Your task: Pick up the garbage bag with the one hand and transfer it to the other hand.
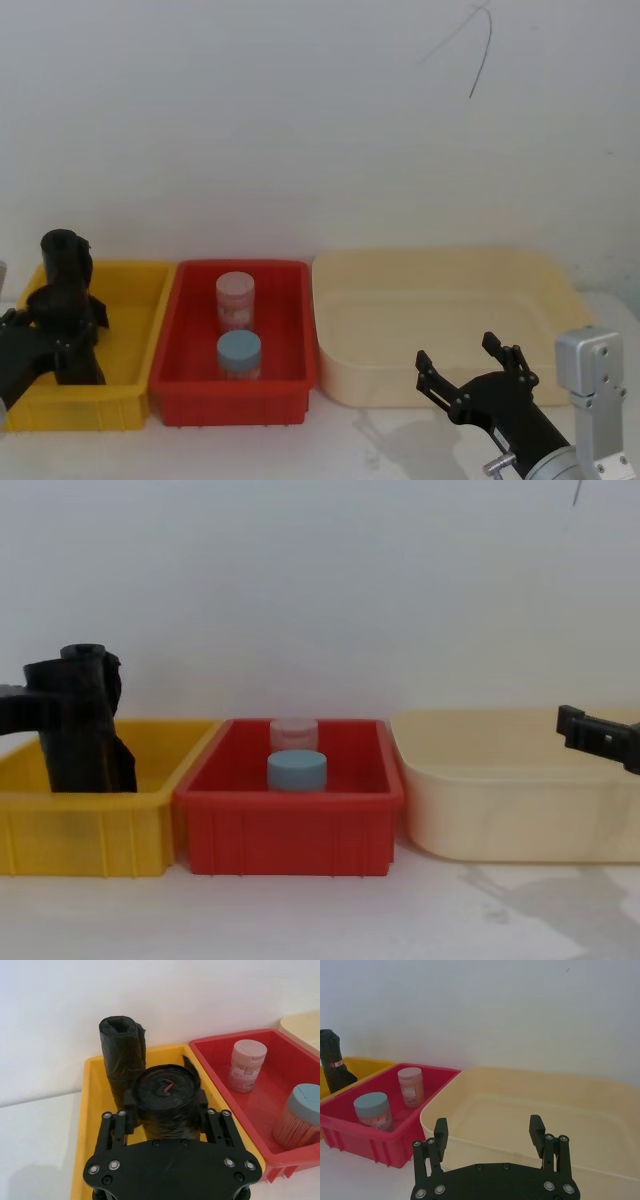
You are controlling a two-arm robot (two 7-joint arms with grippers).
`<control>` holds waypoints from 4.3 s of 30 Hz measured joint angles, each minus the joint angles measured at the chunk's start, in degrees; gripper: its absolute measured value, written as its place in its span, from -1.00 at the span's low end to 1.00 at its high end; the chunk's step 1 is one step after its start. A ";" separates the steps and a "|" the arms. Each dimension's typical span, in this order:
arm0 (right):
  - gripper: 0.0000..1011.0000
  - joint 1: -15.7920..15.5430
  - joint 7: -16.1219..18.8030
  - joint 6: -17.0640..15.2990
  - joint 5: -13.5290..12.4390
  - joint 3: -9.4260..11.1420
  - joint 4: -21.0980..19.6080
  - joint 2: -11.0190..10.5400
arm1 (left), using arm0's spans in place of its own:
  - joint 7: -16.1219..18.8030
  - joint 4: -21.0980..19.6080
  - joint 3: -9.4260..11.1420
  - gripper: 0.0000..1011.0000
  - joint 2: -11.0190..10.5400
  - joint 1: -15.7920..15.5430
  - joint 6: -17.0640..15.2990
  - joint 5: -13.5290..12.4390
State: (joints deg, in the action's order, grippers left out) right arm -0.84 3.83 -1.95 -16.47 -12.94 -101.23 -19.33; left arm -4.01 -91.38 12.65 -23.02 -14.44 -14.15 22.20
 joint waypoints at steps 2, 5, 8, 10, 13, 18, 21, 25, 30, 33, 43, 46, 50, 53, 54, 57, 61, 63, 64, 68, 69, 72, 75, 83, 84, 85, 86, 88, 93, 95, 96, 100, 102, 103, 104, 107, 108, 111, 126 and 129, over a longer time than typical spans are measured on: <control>0.98 0.00 0.00 0.00 0.00 0.00 0.00 0.00 | -0.05 0.11 0.02 0.26 0.03 -0.11 -0.02 0.00; 0.98 0.00 0.00 0.00 0.00 0.00 0.00 0.00 | -0.21 0.33 0.06 0.12 0.08 -0.31 -0.08 0.00; 0.98 0.00 0.00 0.00 0.00 0.00 0.00 0.00 | -0.26 0.35 0.06 0.05 0.12 -0.34 -0.13 0.01; 0.98 0.00 0.00 0.00 0.00 0.00 0.00 0.00 | -0.29 0.35 0.05 0.01 0.12 -0.33 -0.14 0.01; 0.98 0.00 0.00 0.00 0.00 0.00 0.00 0.00 | -0.58 0.04 -0.13 -0.02 0.11 -0.21 -0.16 0.07; 0.98 0.00 0.00 0.00 0.00 0.00 0.00 0.00 | -1.31 -0.92 -0.46 -0.03 -0.02 -0.26 -0.58 0.45; 0.98 0.00 0.00 0.00 0.00 0.00 0.00 0.00 | -1.80 -1.79 -0.78 -0.03 -0.09 -0.69 -1.38 0.92; 0.98 0.00 0.00 0.00 0.00 0.00 0.00 0.00 | -2.52 -2.94 -1.28 -0.03 -0.09 -1.79 -3.06 1.86; 0.98 0.12 0.12 0.00 0.00 0.04 -0.02 0.01 | -3.52 -4.40 -2.06 -0.03 0.28 -4.51 -6.21 3.78; 0.98 0.35 0.47 0.00 -0.06 0.08 -0.09 -0.04 | -4.21 -4.84 -2.34 -0.03 0.61 -6.59 -8.27 5.17; 0.98 2.78 4.43 -1.86 -1.48 0.13 -0.59 -1.42 | -6.26 -3.99 -1.38 -0.03 2.10 -14.09 -13.53 8.12; 0.98 3.76 6.30 -3.09 -2.30 0.06 -0.72 -2.01 | -6.96 -3.33 -0.49 -0.03 2.53 -16.14 -14.76 8.67; 0.98 5.39 8.83 -5.14 -3.83 -0.10 -0.86 -2.91 | -8.38 -2.13 1.17 -0.03 3.09 -18.87 -16.37 9.36; 0.98 7.24 11.34 -7.67 -5.60 -0.27 -0.84 -3.67 | -9.28 -1.45 2.31 -0.04 3.36 -20.24 -17.06 9.58; 0.98 7.24 11.34 -7.67 -5.60 -0.27 -0.84 -3.67 | -9.57 -1.27 2.63 -0.03 3.42 -20.63 -17.24 9.62; 0.98 9.22 13.39 -10.08 -7.24 -0.49 -0.37 -4.16 | -10.89 -0.31 4.30 -0.03 3.69 -22.30 -17.83 9.68; 0.98 11.07 14.88 -11.91 -8.57 -0.71 0.28 -4.39 | -12.83 0.97 6.60 -0.03 4.06 -24.35 -18.25 9.66; 0.98 12.10 15.55 -12.78 -9.19 -0.89 0.72 -4.43 | -13.47 1.39 7.32 -0.03 4.19 -24.96 -18.31 9.64; 0.98 12.43 15.67 -12.91 -9.28 -0.96 0.89 -4.43 | -13.81 1.68 7.81 -0.03 4.25 -25.35 -18.32 9.63; 0.98 14.12 16.47 -13.67 -9.93 -1.42 2.01 -4.29 | -15.56 2.83 9.68 -0.03 4.59 -26.83 -18.32 9.57; 0.98 14.43 16.61 -13.73 -10.01 -1.52 2.27 -4.23 | -16.39 3.21 10.40 -0.03 4.71 -27.34 -18.26 9.55; 0.98 16.14 17.21 -13.88 -10.35 -2.12 3.74 -3.78 | -17.83 4.04 11.75 -0.03 4.98 -28.34 -17.90 9.51; 0.98 17.38 17.64 -13.87 -10.52 -2.65 5.05 -3.47 | -19.38 4.80 13.09 -0.03 5.20 -29.28 -17.16 9.44; 0.98 20.02 18.81 -13.24 -10.60 -3.89 8.27 -3.02 | -23.38 6.92 15.94 -0.03 5.75 -31.65 -14.82 9.29; 0.98 20.30 18.90 -13.16 -10.60 -4.03 8.65 -3.00 | -23.71 7.11 16.14 -0.03 5.79 -31.83 -14.62 9.29; 0.98 20.44 19.00 -13.06 -10.61 -4.10 8.85 -2.97 | -24.06 7.36 16.42 -0.03 5.85 -32.08 -14.43 9.29; 0.98 20.92 19.26 -12.88 -10.63 -4.31 9.44 -2.92 | -24.48 7.54 16.64 -0.03 5.90 -32.27 -14.19 9.29; 0.98 21.38 19.44 -12.72 -10.68 -4.52 9.94 -2.88 | -25.50 8.09 17.26 -0.03 6.04 -32.83 -13.68 9.31; 0.98 22.48 20.16 -12.18 -10.96 -5.02 11.32 -2.83 | -27.57 9.56 18.72 -0.03 6.45 -34.12 -12.43 9.33; 0.98 22.72 20.33 -12.06 -11.04 -5.13 11.60 -2.83 | -28.10 9.90 19.13 -0.03 6.56 -34.41 -12.07 9.33; 0.98 22.97 20.52 -11.95 -11.14 -5.24 11.87 -2.84 | -28.32 10.08 19.32 -0.03 6.63 -34.55 -11.89 9.33; 0.98 23.41 20.98 -11.68 -11.49 -5.43 12.38 -2.91 | -29.55 11.19 20.42 -0.03 7.02 -35.31 -10.96 9.28; 0.98 23.57 21.28 -11.58 -11.74 -5.51 12.59 -3.00 | -29.87 11.56 20.81 -0.03 7.15 -35.56 -10.70 9.24; 0.98 23.61 21.41 -11.56 -11.85 -5.52 12.64 -3.04 | -30.23 11.86 21.14 -0.03 7.27 -35.76 -10.39 9.19; 0.98 23.65 21.57 -11.53 -11.99 -5.53 12.70 -3.08 | -30.23 11.86 21.14 -0.03 7.27 -35.76 -10.39 9.19; 0.98 23.77 22.06 -11.47 -12.45 -5.55 12.90 -3.33 | -31.01 12.50 21.97 -0.03 7.58 -36.24 -9.66 9.11; 0.98 23.80 22.42 -11.43 -12.75 -5.56 13.01 -3.47 | -31.10 12.62 22.11 -0.03 7.64 -36.32 -9.57 9.10; 0.98 23.85 22.95 -11.32 -13.17 -5.57 13.15 -3.74 | -31.92 13.12 22.79 -0.03 7.84 -36.71 -8.79 9.03; 0.98 24.02 28.17 -11.71 -17.34 -5.64 13.45 -5.26 | -34.14 13.71 24.20 -0.03 8.31 -37.37 -6.96 9.96; 0.98 24.02 28.90 -11.75 -18.17 -5.67 13.31 -5.36 | -34.36 13.72 24.21 -0.03 8.40 -37.37 -7.05 10.57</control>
State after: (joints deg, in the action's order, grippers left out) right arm 23.19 32.73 -13.70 -34.63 -18.61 -87.91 -24.69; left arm -38.37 -77.66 36.85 -14.62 -51.81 -21.20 32.77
